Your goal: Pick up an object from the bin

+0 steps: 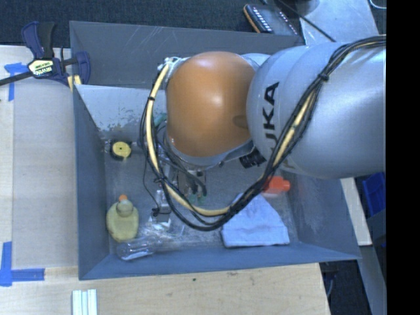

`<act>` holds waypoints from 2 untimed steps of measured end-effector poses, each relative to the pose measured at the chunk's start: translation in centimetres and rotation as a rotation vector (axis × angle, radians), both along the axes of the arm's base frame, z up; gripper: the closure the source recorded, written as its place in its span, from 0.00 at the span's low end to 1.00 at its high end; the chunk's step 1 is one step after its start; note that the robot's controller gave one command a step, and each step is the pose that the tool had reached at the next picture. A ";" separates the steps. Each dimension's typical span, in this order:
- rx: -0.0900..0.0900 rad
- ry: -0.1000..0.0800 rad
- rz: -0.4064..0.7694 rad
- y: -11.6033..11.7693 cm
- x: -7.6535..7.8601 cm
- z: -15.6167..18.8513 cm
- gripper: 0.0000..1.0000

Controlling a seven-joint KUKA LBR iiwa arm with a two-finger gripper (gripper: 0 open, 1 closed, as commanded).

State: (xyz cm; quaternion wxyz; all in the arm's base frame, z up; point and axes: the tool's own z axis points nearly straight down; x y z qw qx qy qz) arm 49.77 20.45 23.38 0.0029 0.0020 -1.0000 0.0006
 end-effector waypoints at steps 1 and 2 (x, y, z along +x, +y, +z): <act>0.003 -0.008 -0.005 -0.1 0.2 0.5 0.00; 0.001 -0.004 0.079 -0.8 2.6 -9.4 0.00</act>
Offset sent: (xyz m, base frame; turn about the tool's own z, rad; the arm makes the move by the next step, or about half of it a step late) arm 0.0251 -0.0085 -0.0950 -0.0793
